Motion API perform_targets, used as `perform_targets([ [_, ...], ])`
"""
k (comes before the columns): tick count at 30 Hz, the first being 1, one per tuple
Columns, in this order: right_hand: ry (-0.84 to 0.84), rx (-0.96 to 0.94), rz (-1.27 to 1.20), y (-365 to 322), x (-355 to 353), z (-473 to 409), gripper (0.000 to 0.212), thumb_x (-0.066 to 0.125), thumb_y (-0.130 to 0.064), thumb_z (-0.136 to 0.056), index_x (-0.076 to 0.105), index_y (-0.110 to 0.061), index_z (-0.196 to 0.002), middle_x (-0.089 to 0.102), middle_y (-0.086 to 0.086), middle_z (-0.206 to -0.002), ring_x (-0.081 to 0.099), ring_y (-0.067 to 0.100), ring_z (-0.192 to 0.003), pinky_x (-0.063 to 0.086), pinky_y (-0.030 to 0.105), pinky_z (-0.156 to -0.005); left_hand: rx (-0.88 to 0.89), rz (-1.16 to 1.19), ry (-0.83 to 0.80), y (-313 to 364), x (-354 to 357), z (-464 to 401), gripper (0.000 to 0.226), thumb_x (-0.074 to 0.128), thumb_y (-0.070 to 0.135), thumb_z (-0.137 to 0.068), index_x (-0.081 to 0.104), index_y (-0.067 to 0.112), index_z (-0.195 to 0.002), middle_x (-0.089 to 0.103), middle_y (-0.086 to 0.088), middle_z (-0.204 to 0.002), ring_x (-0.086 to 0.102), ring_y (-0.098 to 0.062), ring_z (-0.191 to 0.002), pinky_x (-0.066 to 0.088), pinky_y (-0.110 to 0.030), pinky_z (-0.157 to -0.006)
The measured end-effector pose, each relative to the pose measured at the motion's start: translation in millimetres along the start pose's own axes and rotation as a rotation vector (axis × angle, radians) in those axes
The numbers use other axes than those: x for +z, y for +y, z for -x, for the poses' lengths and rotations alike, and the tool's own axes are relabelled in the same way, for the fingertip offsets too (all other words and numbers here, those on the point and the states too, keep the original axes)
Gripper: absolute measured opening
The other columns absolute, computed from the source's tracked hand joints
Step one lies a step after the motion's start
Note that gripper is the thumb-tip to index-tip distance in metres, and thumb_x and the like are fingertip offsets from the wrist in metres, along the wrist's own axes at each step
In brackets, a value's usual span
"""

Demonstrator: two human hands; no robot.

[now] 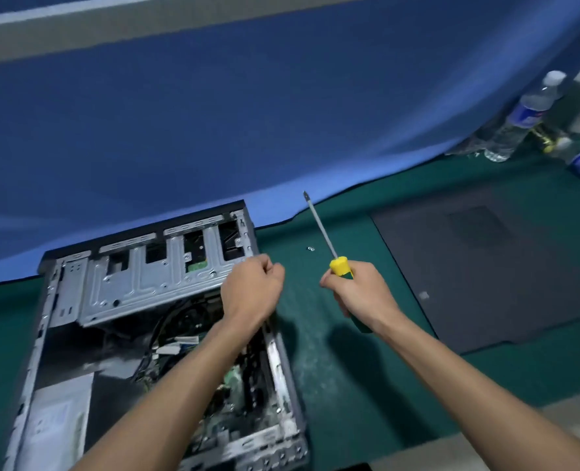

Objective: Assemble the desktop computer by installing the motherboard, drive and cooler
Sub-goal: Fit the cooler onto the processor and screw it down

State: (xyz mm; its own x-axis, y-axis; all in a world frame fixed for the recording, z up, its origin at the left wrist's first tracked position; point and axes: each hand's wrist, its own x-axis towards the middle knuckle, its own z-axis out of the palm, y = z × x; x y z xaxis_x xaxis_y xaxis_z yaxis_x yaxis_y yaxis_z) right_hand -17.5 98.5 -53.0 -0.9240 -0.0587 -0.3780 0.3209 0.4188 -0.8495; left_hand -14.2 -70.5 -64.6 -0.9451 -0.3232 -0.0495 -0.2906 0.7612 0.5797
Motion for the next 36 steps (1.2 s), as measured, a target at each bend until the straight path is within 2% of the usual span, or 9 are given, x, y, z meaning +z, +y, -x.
perform_targets([
  [4, 0.023, 0.059, 0.012, 15.5, -12.1, -66.7, 0.019, 0.063, -0.019, -0.079, 0.058, -0.001, -0.074, 0.045, 0.003, -0.055, 0.039, 0.021, -0.053, 0.034, 0.028, -0.055, 0.044, -0.225, 0.055, 11.9, 21.8, -41.8, 0.033, 0.047, 0.027, -0.086, 0.037, 0.015, -0.057, 0.046, 0.002, -0.05, 0.053, -0.028, -0.056, 0.03, -0.029, -0.05],
  [7, 0.055, 0.095, 0.075, 31.1, -8.3, -110.0, 0.022, 0.063, -0.023, -0.081, 0.056, -0.009, -0.066, 0.046, 0.002, -0.053, 0.04, 0.023, -0.052, 0.034, 0.028, -0.053, 0.041, -0.324, 0.091, 9.3, 31.2, -48.3, 0.03, 0.052, 0.023, -0.084, 0.039, 0.017, -0.058, 0.053, -0.006, -0.051, 0.054, -0.031, -0.051, 0.03, -0.028, -0.048],
  [11, 0.089, 0.135, 0.176, 47.0, 11.1, -156.7, 0.029, 0.063, -0.027, -0.083, 0.051, -0.016, -0.058, 0.051, 0.0, -0.054, 0.044, 0.026, -0.058, 0.036, 0.03, -0.054, 0.006, -0.332, 0.088, 6.9, 36.4, -52.2, 0.031, 0.057, 0.019, -0.08, 0.039, 0.017, -0.055, 0.053, -0.009, -0.047, 0.052, -0.032, -0.044, 0.032, -0.029, -0.045],
  [15, 0.067, 0.142, 0.282, 56.5, 29.8, -184.6, 0.008, 0.066, -0.029, -0.08, 0.065, -0.022, -0.075, 0.066, 0.003, -0.073, 0.057, 0.027, -0.07, 0.04, 0.028, -0.056, 0.0, -0.343, 0.087, 7.3, 37.2, -54.7, 0.031, 0.061, 0.018, -0.078, 0.043, 0.016, -0.053, 0.052, -0.007, -0.045, 0.049, -0.029, -0.041, 0.03, -0.026, -0.044],
  [20, 0.084, 0.151, 0.376, 65.2, 40.6, -204.1, 0.014, 0.069, -0.036, -0.08, 0.066, -0.023, -0.081, 0.066, 0.004, -0.076, 0.059, 0.028, -0.075, 0.042, 0.029, -0.06, 0.014, -0.307, 0.13, 4.4, 37.7, -55.3, 0.027, 0.06, 0.018, -0.072, 0.045, 0.014, -0.05, 0.048, -0.005, -0.04, 0.045, -0.027, -0.035, 0.029, -0.024, -0.042],
  [26, 0.109, 0.152, 0.452, 68.2, 47.1, -210.1, 0.023, 0.065, -0.037, -0.083, 0.062, -0.016, -0.075, 0.06, 0.006, -0.068, 0.052, 0.032, -0.068, 0.036, 0.029, -0.056, -0.009, -0.267, 0.133, 5.6, 38.3, -55.3, 0.023, 0.055, 0.02, -0.069, 0.045, 0.014, -0.05, 0.047, -0.003, -0.04, 0.044, -0.027, -0.036, 0.032, -0.024, -0.041],
  [32, 0.113, 0.151, 0.378, 67.6, 44.0, -203.6, 0.029, 0.064, -0.032, -0.083, 0.054, -0.013, -0.063, 0.053, 0.003, -0.058, 0.048, 0.029, -0.061, 0.031, 0.027, -0.048, 0.028, -0.276, 0.162, 5.3, 37.1, -55.8, 0.027, 0.056, 0.02, -0.07, 0.041, 0.017, -0.049, 0.044, 0.0, -0.039, 0.04, -0.025, -0.034, 0.029, -0.022, -0.039],
  [36, 0.063, 0.115, 0.075, 49.7, 35.4, -181.6, 0.019, 0.066, -0.02, -0.081, 0.061, -0.012, -0.065, 0.054, 0.004, -0.059, 0.044, 0.022, -0.057, 0.037, 0.029, -0.055, 0.041, -0.246, 0.209, 4.1, 37.0, -54.0, 0.031, 0.052, 0.027, -0.087, 0.04, 0.019, -0.06, 0.052, -0.002, -0.049, 0.048, -0.028, -0.043, 0.026, -0.025, -0.047],
])
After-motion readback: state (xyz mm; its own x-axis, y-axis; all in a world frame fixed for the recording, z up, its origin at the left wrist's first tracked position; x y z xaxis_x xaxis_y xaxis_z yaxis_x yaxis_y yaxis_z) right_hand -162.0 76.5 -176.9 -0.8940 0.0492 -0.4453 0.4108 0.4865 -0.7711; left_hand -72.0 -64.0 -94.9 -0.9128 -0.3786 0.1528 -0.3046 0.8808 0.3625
